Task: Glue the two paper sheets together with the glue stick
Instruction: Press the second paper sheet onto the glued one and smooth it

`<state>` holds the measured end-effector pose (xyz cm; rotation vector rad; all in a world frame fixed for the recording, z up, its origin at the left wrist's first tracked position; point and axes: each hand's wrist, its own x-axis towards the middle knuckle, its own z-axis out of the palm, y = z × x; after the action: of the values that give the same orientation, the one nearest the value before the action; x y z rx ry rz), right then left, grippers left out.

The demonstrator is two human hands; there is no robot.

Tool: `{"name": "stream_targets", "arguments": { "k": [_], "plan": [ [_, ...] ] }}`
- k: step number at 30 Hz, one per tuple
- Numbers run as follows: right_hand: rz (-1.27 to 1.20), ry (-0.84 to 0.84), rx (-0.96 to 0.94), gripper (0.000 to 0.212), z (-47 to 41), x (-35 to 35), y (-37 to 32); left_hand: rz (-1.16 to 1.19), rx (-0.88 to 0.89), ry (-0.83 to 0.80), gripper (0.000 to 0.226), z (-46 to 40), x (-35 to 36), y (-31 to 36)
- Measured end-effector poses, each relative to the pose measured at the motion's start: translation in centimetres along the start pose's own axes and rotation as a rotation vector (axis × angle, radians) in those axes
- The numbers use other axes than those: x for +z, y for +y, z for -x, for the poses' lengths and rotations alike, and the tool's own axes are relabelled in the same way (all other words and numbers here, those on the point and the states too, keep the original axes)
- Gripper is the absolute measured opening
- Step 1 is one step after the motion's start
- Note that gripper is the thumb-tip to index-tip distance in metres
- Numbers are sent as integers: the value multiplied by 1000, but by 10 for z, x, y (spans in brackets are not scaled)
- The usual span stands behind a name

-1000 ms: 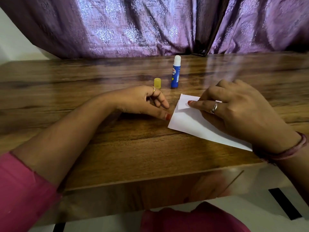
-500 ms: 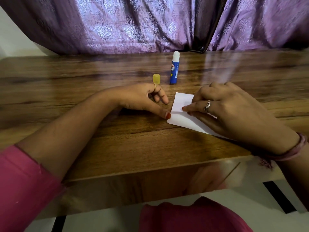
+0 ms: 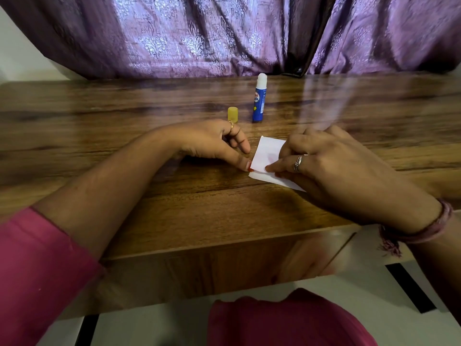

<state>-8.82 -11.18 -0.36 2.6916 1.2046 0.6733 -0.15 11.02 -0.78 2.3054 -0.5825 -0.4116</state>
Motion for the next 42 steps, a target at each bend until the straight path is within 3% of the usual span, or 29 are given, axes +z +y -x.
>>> {"name": "stream_targets", "arguments": {
  "k": [17, 32, 42],
  "plan": [
    [4, -18, 5, 21, 3, 5, -1, -2, 3, 0, 51, 1, 1, 1],
    [25, -80, 27, 30, 0, 2, -5, 20, -32, -5, 27, 2, 1, 4],
    [-8, -101, 28, 37, -3, 3, -5, 16, -33, -22, 46, 3, 1, 6]
  ]
}}
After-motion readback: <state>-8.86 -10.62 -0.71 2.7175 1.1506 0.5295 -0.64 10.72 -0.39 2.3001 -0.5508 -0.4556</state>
